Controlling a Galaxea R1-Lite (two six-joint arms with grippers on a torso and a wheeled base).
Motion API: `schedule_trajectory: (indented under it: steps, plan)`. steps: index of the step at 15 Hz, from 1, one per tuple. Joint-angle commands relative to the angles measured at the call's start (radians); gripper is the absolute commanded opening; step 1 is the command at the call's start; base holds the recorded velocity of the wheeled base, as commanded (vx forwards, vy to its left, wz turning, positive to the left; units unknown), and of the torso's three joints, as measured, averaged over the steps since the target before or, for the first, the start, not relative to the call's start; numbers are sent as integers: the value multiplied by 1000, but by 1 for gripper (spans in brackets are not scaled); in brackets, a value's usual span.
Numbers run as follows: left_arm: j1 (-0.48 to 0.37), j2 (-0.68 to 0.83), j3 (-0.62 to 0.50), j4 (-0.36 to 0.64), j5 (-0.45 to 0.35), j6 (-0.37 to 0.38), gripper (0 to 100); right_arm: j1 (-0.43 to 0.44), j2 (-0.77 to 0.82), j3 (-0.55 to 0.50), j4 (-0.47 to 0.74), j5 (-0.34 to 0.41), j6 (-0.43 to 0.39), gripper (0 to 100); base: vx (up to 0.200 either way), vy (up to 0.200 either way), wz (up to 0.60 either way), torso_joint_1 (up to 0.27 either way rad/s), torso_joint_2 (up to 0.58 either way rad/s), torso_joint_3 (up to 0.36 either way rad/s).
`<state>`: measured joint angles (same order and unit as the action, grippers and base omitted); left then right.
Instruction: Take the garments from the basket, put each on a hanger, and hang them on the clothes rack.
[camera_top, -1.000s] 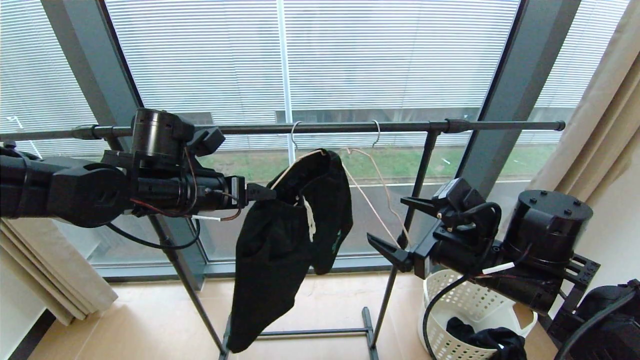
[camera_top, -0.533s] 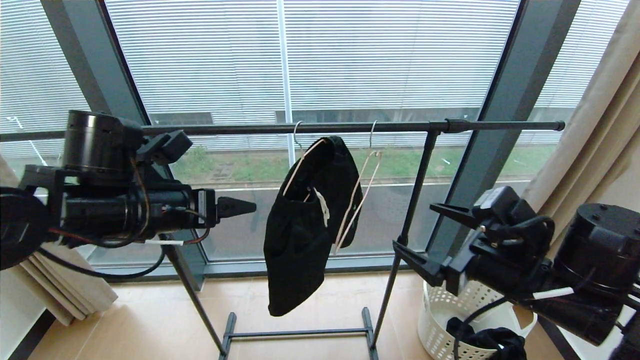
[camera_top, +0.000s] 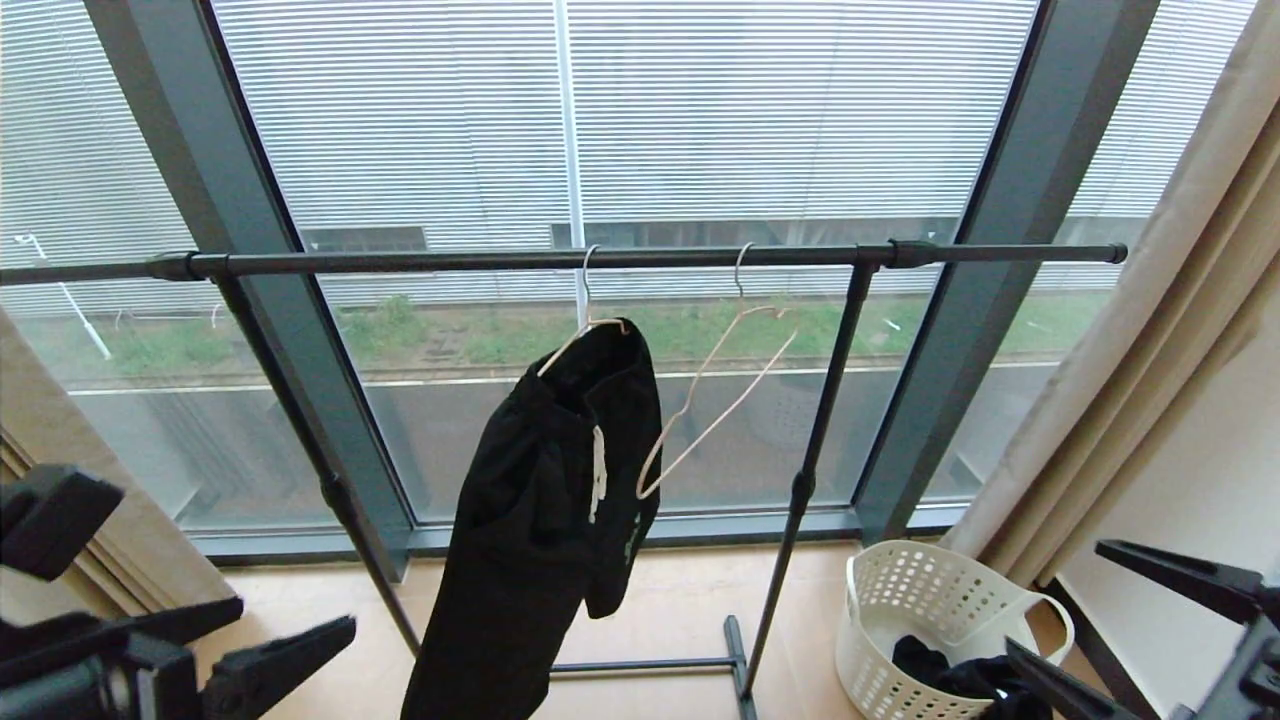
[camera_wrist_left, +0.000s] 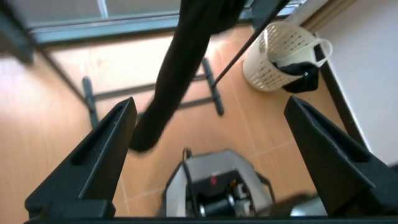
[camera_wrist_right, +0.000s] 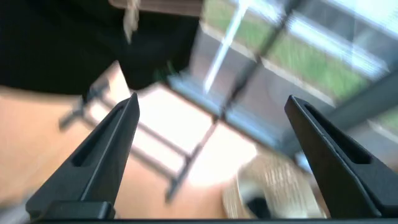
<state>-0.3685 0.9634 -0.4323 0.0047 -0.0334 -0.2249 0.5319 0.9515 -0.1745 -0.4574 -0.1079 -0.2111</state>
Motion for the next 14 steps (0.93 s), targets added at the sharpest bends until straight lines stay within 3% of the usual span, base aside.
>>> schedule_trajectory:
  steps: [1, 2, 3, 7, 11, 14]
  plan:
    - [-33, -313, 107, 133, 47, -40, 100, -10, -442, -2, 395, -50, 1, 100, 0, 0, 0, 0, 0, 0]
    - [-29, -396, 112, 225, 49, -77, 100, -58, -517, 18, 470, -47, 12, 100, 0, 0, 0, 0, 0, 0]
    - [-23, -430, 121, 247, 50, -80, 100, -76, -556, 46, 471, -47, 12, 100, 0, 0, 0, 0, 0, 0]
    - [71, -506, 133, 291, 53, -74, 100, -190, -708, 141, 494, -50, 12, 100, 0, 0, 0, 0, 0, 0]
    - [184, -572, 156, 301, 55, -63, 100, -342, -731, 138, 511, -46, 58, 100, 0, 0, 0, 0, 0, 0]
    - [342, -739, 193, 360, 50, 131, 100, -454, -778, 138, 511, -46, 55, 100, 0, 0, 0, 0, 0, 0]
